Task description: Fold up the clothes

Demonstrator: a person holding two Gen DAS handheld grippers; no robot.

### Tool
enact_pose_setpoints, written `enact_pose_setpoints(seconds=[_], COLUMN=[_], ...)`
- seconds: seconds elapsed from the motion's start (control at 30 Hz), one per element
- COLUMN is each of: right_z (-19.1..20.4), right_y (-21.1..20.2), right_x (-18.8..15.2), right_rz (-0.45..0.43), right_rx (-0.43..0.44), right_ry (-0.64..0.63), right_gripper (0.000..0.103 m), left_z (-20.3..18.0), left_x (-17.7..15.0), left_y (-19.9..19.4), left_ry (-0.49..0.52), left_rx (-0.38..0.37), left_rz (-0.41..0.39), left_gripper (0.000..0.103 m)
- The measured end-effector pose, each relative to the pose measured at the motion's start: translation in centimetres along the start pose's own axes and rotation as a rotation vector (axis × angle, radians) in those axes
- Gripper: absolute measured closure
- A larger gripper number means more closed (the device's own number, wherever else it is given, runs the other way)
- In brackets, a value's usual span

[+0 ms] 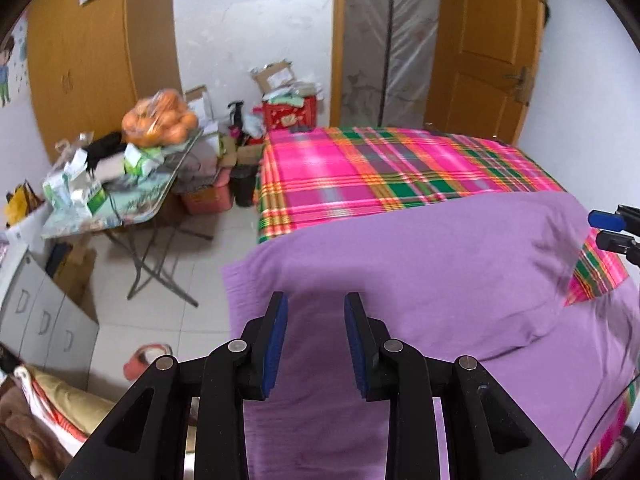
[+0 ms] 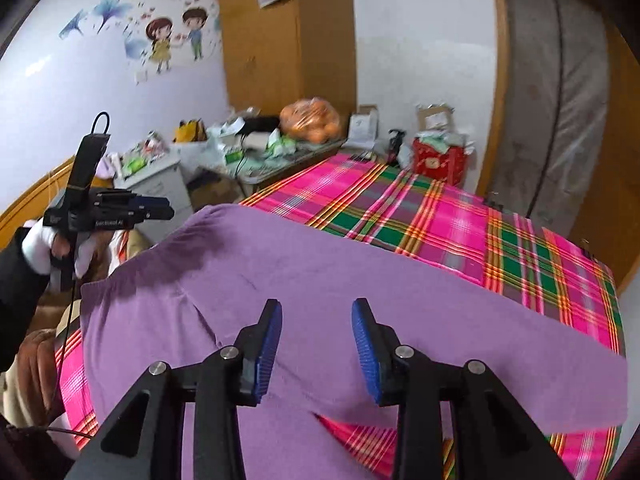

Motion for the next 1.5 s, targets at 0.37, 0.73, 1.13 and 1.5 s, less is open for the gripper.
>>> enact_pose_setpoints(seconds=[0.37,0.73,1.13,1.5], right_z=[-4.4,-11.3,-14.4,-12.5], right_y=[7.4,13.1,15.3,12.4], right_x=[3.0,4.2,3.5,3.9], right_rz=[0.139,0.192,0.22,0.178], right_rx=[-0.037,-0.027,0.081,-0.005], right_ry=[-0.154,-0.154,-0.096,-0.107], right_gripper=[0.058,0.058,0.068,0.099], left_z=[2.3,3.0,2.8,0.7], left_x=[3.3,5.5,6.3,5.9], left_y=[6.1,10.8,12.1,11.1], left_ry=[0.073,0.207,0.229,0.26], left_rx=[0.023,0.018,-0.01,0.058], left_rz=[0.092,0.122,0.091,0.099], left_gripper=[0.073,0.073,0.072,0.098])
Point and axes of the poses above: each gripper's, at about its wrist camera, not at the fingertips, and y roughly the way its jaws point, z to its left, x to its top, the point moved 2 cm from there along y, roughly the way its jaws point, and after that the axes turned 8 degrees about z, right-handed, at the moved point
